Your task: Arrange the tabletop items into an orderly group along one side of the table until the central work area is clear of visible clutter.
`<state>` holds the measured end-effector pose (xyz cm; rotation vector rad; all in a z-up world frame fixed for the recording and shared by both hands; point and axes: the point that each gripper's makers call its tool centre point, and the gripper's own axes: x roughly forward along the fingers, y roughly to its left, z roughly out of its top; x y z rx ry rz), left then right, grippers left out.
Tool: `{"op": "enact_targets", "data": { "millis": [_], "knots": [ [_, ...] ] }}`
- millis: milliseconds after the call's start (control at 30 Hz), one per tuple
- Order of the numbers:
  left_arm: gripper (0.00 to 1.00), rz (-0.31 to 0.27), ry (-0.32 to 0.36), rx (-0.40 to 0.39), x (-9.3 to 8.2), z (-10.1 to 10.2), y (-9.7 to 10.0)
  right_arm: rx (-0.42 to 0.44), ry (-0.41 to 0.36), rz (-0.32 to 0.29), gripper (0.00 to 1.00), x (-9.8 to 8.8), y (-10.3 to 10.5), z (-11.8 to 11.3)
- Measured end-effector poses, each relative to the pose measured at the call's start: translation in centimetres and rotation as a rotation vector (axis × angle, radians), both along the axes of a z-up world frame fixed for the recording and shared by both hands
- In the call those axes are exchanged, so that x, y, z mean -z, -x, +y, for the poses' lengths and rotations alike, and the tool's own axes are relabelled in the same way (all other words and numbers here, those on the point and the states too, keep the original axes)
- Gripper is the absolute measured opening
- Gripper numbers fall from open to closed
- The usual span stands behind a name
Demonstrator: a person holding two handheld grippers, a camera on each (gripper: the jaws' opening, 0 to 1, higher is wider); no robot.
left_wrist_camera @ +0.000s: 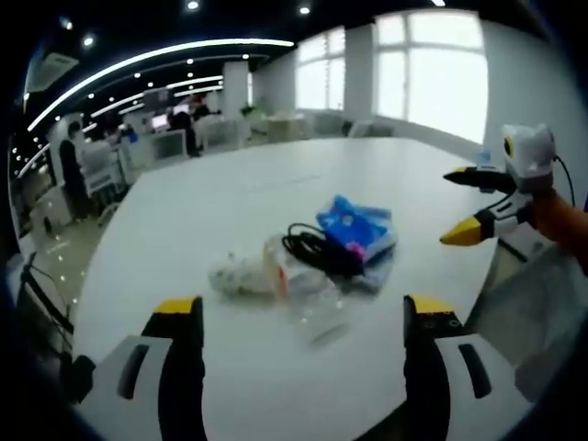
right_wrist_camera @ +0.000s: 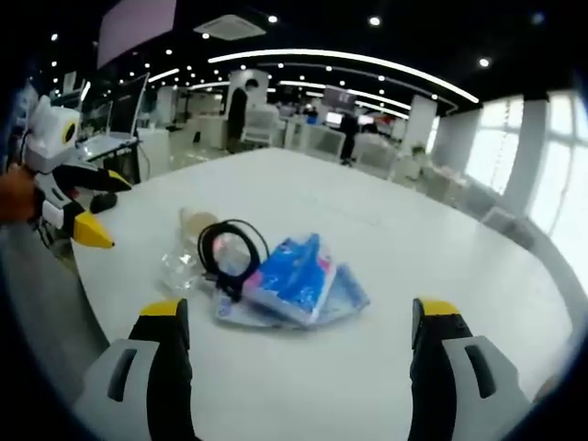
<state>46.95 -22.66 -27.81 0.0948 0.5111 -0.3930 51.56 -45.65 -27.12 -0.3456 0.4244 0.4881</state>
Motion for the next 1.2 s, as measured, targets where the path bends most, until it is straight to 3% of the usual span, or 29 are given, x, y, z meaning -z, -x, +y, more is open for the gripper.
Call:
{"op": "enact_targets", "data": {
  "millis": [567,1200],
  "knots": [
    [0.84,-0.003,0.068,0.063,-0.8,-1.7,0.5,0.024,0.025,0.031,0.99,1.0,-0.5,-0.8],
    [0.83,-0.003,0.091,0.075,-1.1,-2.1,0.6,0.017,0.055,0.075,0.99,2.2,-0.4,-0.8]
  ]
}}
